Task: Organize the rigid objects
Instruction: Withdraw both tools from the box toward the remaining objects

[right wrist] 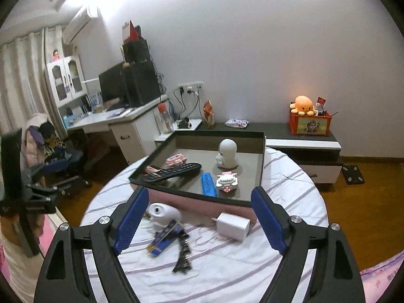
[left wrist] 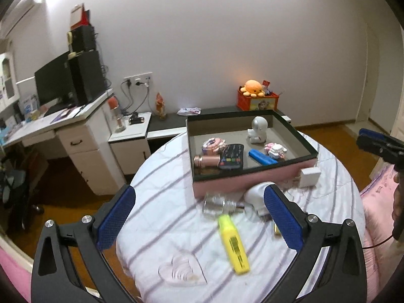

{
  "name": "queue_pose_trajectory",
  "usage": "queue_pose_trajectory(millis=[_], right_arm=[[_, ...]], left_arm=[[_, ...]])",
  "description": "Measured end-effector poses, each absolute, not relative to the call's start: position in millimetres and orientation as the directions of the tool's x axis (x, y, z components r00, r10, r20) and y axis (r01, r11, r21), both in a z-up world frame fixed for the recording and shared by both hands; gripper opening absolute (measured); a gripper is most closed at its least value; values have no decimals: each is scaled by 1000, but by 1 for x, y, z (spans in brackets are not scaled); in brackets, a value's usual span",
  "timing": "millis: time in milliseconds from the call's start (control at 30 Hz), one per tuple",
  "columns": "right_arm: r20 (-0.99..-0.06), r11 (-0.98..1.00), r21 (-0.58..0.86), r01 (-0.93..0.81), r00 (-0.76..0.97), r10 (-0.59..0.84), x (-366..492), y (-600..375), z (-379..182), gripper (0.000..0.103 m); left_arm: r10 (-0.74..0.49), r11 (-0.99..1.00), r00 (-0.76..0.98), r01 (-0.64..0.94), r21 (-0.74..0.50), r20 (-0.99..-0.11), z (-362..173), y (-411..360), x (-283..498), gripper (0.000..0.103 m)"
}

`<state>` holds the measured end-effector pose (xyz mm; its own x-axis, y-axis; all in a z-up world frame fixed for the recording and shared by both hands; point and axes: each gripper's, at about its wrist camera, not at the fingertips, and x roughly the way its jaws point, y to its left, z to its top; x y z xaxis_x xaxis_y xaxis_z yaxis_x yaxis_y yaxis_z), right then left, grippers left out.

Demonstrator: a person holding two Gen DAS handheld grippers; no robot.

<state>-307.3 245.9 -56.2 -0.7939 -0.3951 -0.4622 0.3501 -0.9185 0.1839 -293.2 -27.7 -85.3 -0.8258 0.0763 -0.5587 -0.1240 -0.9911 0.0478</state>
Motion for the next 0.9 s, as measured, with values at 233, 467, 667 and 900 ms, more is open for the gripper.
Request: queue_pose_trajectory(millis=[233,467,667,900], right_arm=[[-307,-924,223,310,-877,-368,-252,248,-54,103],[-365,-926,219,308,-854,-371,-238,235,-75,103],[-412,-928,235,290,-835,-365,-231,235,-86,103],[-440,-923,257,285,-816,-374,-229,236,-94,103]], left_arm=[[109,-991,-820,-136,5,-562,-100,-25,-248,103],[148,-982,-789,-188,6,-596,-112,-11,-235,103],[142,-977,-790,-208,43,-596,-113,-2,-225,103],[137,-975,-782,-216,57,-608,-117,2,-224,103]])
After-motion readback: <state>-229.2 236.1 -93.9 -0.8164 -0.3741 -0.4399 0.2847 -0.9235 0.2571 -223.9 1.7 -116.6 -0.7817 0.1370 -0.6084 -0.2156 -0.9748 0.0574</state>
